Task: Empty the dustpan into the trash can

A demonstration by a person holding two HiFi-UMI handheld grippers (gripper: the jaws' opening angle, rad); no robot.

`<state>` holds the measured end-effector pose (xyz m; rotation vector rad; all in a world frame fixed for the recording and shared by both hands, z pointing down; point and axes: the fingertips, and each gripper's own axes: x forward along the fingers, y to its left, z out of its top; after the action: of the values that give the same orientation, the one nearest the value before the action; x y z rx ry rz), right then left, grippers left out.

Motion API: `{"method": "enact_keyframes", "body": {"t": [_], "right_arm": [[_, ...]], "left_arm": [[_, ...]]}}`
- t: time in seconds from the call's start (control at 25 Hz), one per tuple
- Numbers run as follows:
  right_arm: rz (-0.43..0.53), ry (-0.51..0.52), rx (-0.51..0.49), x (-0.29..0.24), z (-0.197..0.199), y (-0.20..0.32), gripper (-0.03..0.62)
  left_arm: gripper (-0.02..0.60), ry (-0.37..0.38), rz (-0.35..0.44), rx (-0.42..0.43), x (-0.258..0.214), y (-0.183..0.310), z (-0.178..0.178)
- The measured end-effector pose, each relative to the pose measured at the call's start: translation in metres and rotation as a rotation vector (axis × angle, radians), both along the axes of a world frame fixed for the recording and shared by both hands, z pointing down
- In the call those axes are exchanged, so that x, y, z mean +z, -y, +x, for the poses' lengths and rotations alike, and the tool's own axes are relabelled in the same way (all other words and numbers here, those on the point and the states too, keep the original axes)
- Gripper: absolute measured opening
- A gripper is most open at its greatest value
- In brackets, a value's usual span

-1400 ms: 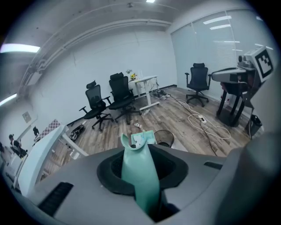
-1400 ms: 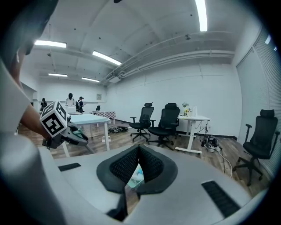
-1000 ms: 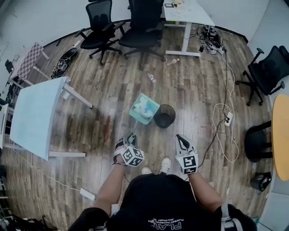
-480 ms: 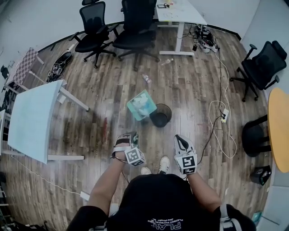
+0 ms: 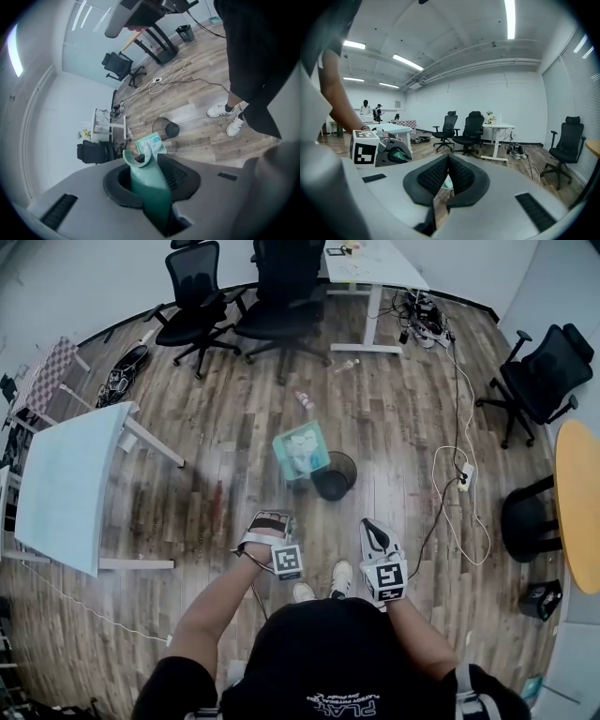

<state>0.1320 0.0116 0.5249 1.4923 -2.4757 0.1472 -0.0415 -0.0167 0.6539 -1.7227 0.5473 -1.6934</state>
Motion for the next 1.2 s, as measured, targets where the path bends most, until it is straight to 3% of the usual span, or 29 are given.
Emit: {"method": "enact_keyframes", "body": {"t": [0.08,0.2,0.24,0.28,0.4,0.44,0.6,0.84,1.2], "right_arm": [[0.000,0.002,0.000,-0.002,-0.002,0.000,0.023],[-0.006,0.002,0.000,-0.003,-0.003,-0.001,0.023],[-0.007,0.001,0.001,-0.003,-0.003,0.000,0.023],[-0.008,0.000,0.003,-0.002,-0.003,0.000,0.023],[-0.007,-0.001,0.008,0.000,-0.001,-0.001,0.023],[-0.006,-0.001,0.010,0.000,0.000,-0.002,0.023],[-0.001,0.008,0.016,-0.002,0.003,-0.001,0.023],[0.002,0.011,0.018,-0.003,0.004,-0.001,0.023],[-0.003,0.011,0.030,-0.006,0.009,0.001,0.023]], "left_arm": [[0.098,0.007,0.045,0.040,-0.009,0.003,0.008],[0.098,-0.142,0.240,0.122,-0.038,0.017,0.041],[0.098,-0.173,0.245,0.142,-0.040,0.015,0.048],[0.098,-0.153,0.215,0.162,-0.035,0.010,0.049],[0.098,0.132,0.068,0.233,-0.001,-0.011,0.026],[0.098,0.189,0.045,0.247,0.005,-0.015,0.022],[0.098,0.245,0.030,0.279,0.012,-0.022,0.028],[0.098,0.345,0.027,0.406,0.022,-0.037,0.039],[0.098,0.407,-0.030,0.531,0.060,-0.071,0.052]]}}
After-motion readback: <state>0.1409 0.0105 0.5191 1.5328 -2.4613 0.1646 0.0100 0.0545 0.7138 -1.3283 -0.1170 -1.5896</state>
